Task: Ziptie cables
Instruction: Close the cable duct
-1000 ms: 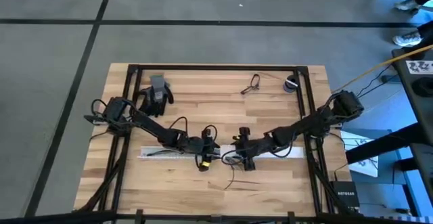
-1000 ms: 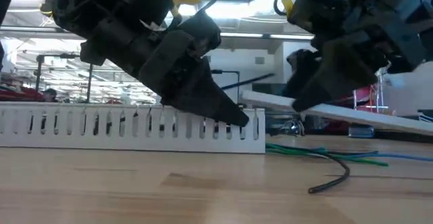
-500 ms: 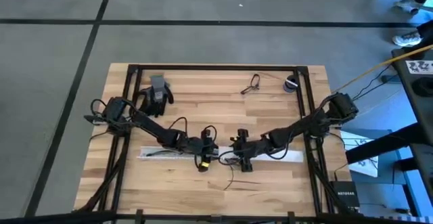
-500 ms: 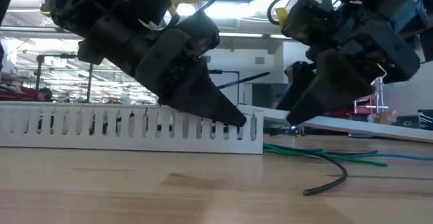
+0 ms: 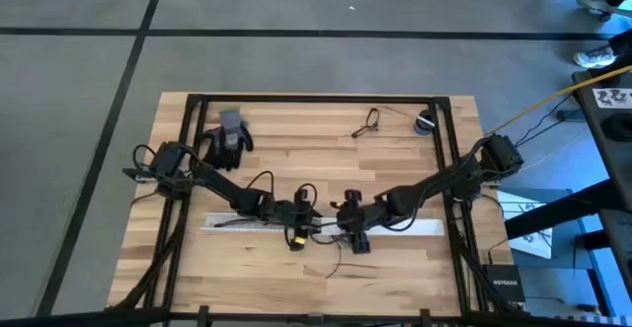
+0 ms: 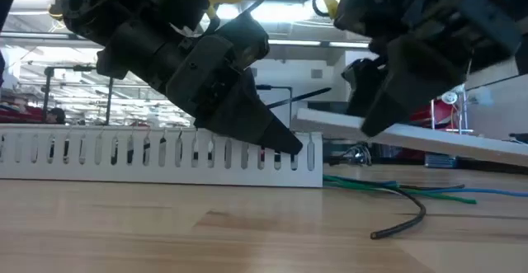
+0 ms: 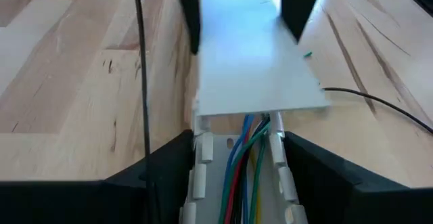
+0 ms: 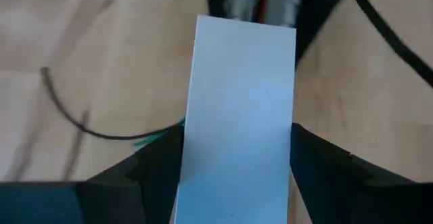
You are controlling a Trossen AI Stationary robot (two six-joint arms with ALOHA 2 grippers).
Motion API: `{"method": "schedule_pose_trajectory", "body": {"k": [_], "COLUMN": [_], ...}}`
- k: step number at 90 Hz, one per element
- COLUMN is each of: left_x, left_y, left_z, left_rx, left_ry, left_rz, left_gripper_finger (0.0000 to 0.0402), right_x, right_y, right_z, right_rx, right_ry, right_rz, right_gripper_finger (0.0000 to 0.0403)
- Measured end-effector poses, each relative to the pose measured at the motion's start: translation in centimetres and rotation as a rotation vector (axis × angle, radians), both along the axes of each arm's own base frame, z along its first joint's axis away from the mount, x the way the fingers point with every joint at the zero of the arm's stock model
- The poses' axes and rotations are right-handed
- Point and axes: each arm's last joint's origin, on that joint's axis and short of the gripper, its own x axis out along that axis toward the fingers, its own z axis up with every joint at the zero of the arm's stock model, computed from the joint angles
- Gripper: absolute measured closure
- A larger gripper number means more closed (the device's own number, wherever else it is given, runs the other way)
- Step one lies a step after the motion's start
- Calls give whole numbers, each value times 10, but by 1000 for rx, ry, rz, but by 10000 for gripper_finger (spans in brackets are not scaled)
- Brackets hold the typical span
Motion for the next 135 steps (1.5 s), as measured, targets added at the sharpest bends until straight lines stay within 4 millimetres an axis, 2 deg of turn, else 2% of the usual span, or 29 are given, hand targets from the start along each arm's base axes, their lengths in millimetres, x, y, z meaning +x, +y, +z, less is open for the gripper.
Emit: {"method": "schedule_pose_trajectory", "body": {"k": [11, 33, 68, 90, 101, 117, 135], "left_x": [0, -1, -2, -1, -6, -15, -27], "left_y": [0, -2, -3, 2, 3, 5, 1], "left_z": [0, 0, -1, -4, 7, 30, 38], "left_rx": [0, 0, 14, -16, -39, -40, -70], "left_ry": [-1, -1, 4, 36, 107, 143, 227], "left_rz": [0, 2, -10, -13, -20, -13, 19], "left_gripper_finger": [203, 203, 202, 142, 120, 117, 120], "right_x": [0, 6, 11, 15, 15, 14, 14], "right_y": [-1, 1, 0, 0, -1, -1, -1], "right_z": [0, -18, -19, -18, -18, -18, -18], "right_rx": [-16, -48, -52, -50, -58, -58, -57], "right_ry": [-6, 23, -3, -31, -32, -29, -28], "right_rz": [-13, -30, -40, -50, -56, -57, -59], "right_gripper_finger": [173, 173, 173, 173, 173, 173, 173]}}
